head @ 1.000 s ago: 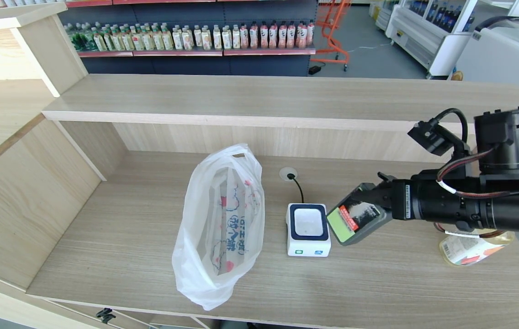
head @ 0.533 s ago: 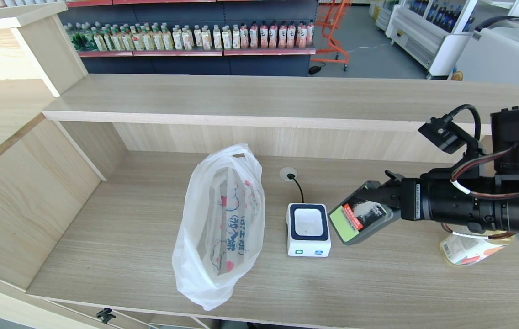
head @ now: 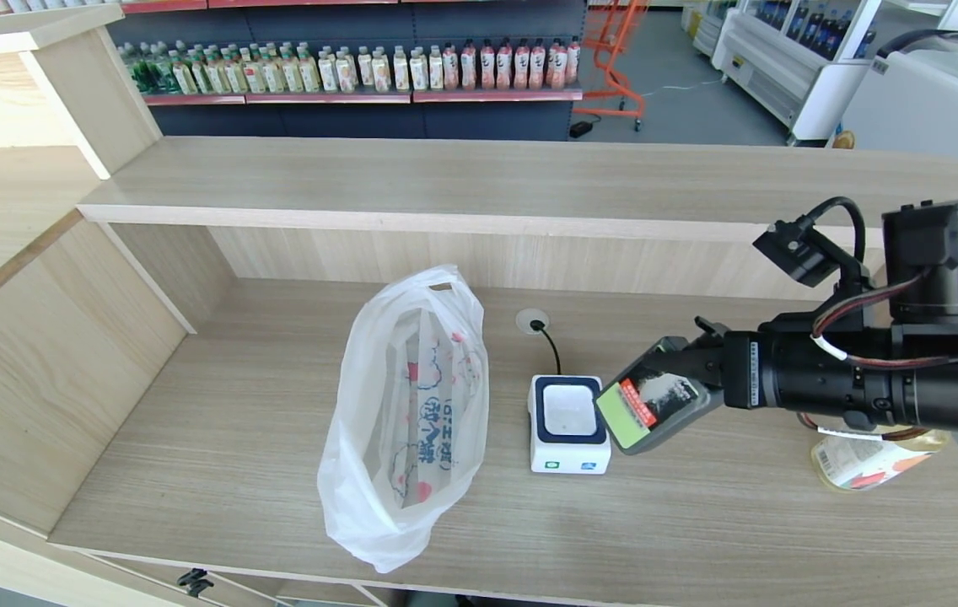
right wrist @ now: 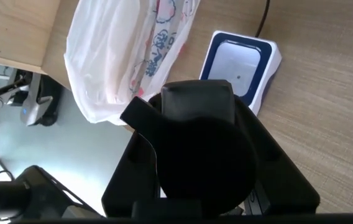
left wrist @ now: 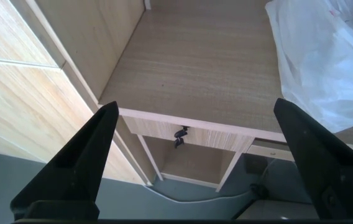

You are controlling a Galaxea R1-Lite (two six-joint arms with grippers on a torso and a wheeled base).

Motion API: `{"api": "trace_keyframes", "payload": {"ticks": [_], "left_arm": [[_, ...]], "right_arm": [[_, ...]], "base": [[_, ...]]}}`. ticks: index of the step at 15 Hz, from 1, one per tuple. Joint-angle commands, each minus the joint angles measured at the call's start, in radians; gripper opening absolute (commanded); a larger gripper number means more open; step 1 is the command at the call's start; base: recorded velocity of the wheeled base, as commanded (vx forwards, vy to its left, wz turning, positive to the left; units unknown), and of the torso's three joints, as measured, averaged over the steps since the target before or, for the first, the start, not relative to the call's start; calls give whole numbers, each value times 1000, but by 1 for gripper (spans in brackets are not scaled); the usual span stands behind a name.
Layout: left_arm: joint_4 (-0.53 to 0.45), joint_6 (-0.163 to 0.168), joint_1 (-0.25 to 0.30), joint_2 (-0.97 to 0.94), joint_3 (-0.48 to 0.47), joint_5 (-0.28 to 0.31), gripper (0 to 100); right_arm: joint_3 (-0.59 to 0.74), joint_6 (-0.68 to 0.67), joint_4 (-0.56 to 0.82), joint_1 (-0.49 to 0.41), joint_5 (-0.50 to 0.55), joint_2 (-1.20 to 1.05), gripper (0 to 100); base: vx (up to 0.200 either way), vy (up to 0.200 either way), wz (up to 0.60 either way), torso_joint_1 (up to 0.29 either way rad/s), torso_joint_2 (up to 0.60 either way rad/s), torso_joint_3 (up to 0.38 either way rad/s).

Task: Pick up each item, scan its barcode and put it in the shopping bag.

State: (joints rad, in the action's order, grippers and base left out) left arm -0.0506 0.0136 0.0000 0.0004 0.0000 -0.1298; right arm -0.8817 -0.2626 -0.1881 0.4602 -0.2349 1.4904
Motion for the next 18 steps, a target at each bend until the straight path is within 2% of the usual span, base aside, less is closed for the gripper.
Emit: {"api": "trace_keyframes", "payload": {"ticks": [1, 4, 7, 12, 18], "left_arm": [[0, 0, 0, 0, 0, -1, 100], [0, 0, 0, 0, 0, -1, 100], [0, 0, 0, 0, 0, -1, 100], [0, 0, 0, 0, 0, -1, 100], [0, 0, 0, 0, 0, -1, 100]], "right_arm": [[1, -1, -1, 11, -1, -2, 0], [-3, -9, -17, 12, -12, 5, 0], [-20, -15, -113, 29, -27, 76, 0], [-174, -145, -148, 80, -37, 278, 0], [-264, -132, -183, 143, -64, 473, 0]], "base": [[0, 200, 0, -7, 7, -2], [0, 67, 0, -4, -4, 2], [0, 0, 0, 0, 0, 0], [0, 0, 0, 0, 0, 0], [0, 0, 0, 0, 0, 0]]}}
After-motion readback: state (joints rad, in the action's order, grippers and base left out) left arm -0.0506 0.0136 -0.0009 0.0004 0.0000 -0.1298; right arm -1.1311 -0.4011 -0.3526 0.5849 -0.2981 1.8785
